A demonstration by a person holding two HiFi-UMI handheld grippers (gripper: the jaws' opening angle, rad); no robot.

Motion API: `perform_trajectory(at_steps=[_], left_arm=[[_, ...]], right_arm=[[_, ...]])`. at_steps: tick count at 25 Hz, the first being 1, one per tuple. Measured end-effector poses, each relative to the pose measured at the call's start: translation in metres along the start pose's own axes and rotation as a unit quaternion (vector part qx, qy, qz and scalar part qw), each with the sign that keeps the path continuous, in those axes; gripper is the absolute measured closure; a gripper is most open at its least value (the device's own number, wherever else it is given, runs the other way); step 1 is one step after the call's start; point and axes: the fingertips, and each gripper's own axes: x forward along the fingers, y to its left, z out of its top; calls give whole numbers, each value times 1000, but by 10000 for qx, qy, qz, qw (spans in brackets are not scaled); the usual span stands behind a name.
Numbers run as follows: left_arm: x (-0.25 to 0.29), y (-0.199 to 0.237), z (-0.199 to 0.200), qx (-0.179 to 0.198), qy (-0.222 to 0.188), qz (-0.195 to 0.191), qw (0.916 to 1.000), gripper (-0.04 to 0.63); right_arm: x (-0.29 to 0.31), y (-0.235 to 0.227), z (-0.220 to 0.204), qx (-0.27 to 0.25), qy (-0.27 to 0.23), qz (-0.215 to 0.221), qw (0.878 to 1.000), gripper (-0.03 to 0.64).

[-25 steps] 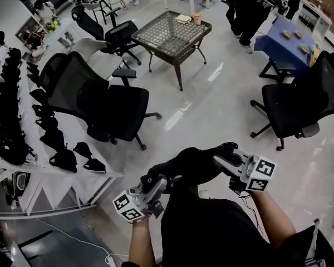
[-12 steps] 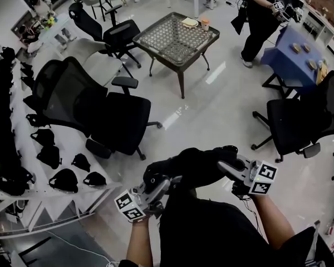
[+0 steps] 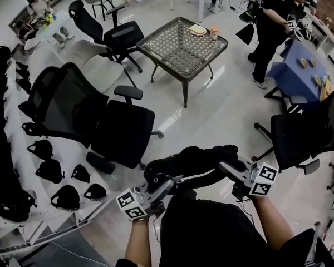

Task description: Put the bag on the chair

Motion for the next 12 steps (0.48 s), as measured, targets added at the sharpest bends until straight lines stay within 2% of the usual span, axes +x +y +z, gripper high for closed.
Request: perform_trajectory(at_steps=[7, 12], left_arm=[[-5, 38, 32, -63, -33, -31, 10000, 572], [-14, 49, 48, 16, -137, 132, 9998, 572]], right_arm=[[49, -21, 12, -25, 128, -1, 9999, 595], [75, -27, 18, 40, 165, 119, 9998, 595]])
